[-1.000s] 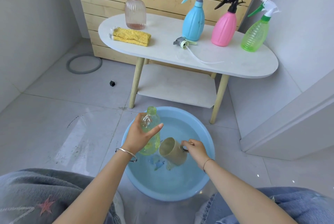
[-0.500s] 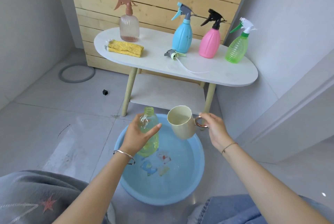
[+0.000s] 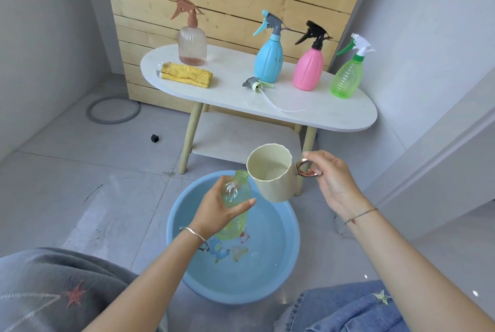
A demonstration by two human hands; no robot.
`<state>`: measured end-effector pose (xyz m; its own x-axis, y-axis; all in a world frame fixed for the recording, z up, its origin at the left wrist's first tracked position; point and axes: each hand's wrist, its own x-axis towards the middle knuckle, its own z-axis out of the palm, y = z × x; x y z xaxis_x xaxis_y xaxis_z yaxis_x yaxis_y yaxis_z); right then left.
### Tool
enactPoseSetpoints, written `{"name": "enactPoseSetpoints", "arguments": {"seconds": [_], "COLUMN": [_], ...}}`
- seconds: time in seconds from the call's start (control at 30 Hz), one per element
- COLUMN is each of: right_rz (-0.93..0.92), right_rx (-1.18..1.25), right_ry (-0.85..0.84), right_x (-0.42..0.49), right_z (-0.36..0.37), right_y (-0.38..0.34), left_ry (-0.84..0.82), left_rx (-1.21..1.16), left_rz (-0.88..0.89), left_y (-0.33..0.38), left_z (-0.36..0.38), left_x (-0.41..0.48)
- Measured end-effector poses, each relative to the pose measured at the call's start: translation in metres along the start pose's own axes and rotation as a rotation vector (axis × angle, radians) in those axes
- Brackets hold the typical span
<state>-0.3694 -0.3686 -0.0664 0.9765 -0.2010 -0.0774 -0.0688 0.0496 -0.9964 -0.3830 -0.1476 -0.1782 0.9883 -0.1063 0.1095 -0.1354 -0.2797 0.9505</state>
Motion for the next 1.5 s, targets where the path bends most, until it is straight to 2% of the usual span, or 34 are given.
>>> {"name": "enactPoseSetpoints", "arguments": {"seconds": [0.53,1.5], "right_rz": [-0.25,-0.416], "right_rx": [-0.22,-0.476], "right_ry": [0.033,0.013], "right_x": [-0.008,-0.012], "right_z": [0.009,0.017], "right_y": [-0.019,-0.026], "left_ry": [-0.067,-0.106], "left_rx": [0.099,0.162], "left_rz": [-0.008,-0.04], "left_y": [-0.013,-0.027], "left_z": [0.007,0.012], "left_x": [-0.004,-0.006]}}
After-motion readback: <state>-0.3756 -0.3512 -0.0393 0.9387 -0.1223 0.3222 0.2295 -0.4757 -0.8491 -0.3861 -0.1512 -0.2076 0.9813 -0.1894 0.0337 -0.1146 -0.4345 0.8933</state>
